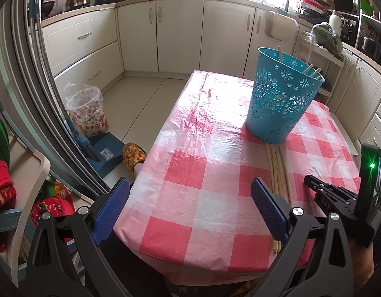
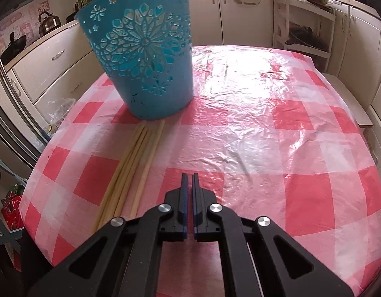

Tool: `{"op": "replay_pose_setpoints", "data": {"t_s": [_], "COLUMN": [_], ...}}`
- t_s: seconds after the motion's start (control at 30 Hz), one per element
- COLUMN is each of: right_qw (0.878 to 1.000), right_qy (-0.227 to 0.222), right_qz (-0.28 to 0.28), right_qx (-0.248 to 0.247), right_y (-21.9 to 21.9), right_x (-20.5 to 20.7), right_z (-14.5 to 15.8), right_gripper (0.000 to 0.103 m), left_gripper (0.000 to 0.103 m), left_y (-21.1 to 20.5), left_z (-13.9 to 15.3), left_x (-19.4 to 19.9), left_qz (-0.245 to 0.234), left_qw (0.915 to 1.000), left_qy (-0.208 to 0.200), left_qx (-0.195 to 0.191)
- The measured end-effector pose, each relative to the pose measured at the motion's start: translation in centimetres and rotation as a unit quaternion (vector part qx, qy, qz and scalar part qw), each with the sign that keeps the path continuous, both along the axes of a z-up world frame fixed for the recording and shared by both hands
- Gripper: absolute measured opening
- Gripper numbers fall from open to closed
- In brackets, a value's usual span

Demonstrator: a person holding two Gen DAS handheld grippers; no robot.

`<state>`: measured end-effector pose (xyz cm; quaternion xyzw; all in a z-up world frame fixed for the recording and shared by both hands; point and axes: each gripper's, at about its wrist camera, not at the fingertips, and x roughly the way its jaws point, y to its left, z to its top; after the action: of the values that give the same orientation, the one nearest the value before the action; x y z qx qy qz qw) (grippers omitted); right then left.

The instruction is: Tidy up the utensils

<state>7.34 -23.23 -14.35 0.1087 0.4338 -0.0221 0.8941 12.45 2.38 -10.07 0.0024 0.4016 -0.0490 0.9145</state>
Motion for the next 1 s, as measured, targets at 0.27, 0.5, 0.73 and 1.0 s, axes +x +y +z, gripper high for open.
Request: {"op": "replay_pose_setpoints", "data": {"t_s": [0.27,0.5,0.73,1.0], "right_qw": [0.999,0.999,0.998,1.000], "right_qy": [-0.016,-0.004,0.009,0.005], "right_qz": [0.031,0.041,0.049,0.000], "right_qx": [0.033,0.001,-0.040,0.028], "right_y": [1.5,3.6,2.5,-3.3], "right_x": [1.4,3.4,3.0,-0.9], "right_z": [0.8,0.3,0.1,-0.1], "right_gripper": [0.005,0.025,0.007,0.006], "left_gripper": [0.094,0.094,0.094,0.085], "left_y": [-0.7,-0.4,-2.5,-9.8], "left_z": [-0.3,-0.9,-1.7,-4.6], "left_x": [0.0,0.4,1.7,4.8], "left_qz": [-0.007,-0.002,-0.038,-0.118], "left_qw": [0.9999,0.9999,0.9989,0.9915], "left_qy": [0.005,0.011,0.028,0.054], "left_qx": [0.007,0.005,-0.003,0.001]}}
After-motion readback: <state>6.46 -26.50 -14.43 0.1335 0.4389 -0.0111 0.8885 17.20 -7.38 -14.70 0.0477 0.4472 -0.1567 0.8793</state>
